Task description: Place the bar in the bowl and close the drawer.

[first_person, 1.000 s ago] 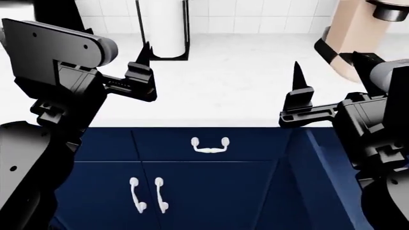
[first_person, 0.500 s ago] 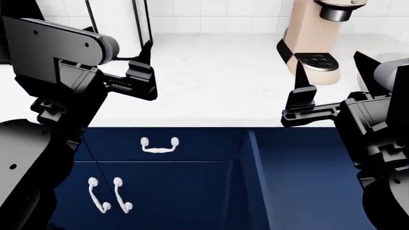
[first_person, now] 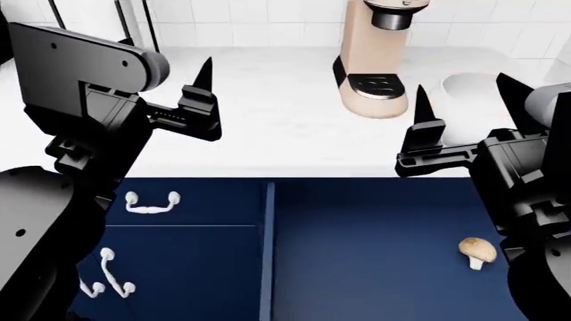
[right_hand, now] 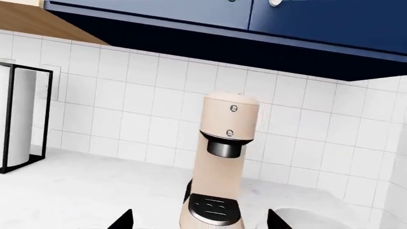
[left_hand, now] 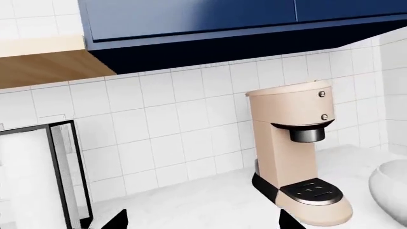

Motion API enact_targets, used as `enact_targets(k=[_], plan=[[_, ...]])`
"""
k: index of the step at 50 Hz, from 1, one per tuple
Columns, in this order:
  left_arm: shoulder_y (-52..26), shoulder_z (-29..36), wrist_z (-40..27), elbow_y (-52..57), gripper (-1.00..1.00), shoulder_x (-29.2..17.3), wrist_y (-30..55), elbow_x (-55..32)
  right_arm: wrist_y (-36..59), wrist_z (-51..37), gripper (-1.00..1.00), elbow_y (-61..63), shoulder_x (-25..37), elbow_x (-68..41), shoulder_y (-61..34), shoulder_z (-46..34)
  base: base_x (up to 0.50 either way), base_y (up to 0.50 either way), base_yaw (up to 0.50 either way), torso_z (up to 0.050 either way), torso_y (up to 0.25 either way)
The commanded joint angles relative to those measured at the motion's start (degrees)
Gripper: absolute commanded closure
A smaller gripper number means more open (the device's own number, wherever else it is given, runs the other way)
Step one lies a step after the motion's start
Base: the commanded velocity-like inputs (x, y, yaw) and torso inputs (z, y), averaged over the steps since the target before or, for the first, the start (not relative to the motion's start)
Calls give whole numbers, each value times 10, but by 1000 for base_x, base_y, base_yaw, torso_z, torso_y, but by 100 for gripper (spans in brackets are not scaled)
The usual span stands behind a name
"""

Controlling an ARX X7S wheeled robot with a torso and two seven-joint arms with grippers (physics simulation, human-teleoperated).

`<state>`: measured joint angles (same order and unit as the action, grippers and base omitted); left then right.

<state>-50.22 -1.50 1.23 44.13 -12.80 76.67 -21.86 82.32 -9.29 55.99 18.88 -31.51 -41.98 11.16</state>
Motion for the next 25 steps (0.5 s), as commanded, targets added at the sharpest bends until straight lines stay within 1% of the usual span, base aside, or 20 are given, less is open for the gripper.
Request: enact_targets(k=[1, 20, 25], plan=[[-1, 2, -4, -2, -100, -1, -2, -3, -7, -7, -100, -5, 4, -8, 3, 1, 0, -500, 0, 50, 49], [5, 1, -7, -3, -100, -3, -13, -9, -13, -15, -100, -6, 10, -21, 6, 1, -1, -500, 0, 50, 46], [4, -1, -10, -6, -100, -2, -22, -8, -9, -12, -100, -6, 16, -29, 5, 1, 0, -2, 0, 3, 0]])
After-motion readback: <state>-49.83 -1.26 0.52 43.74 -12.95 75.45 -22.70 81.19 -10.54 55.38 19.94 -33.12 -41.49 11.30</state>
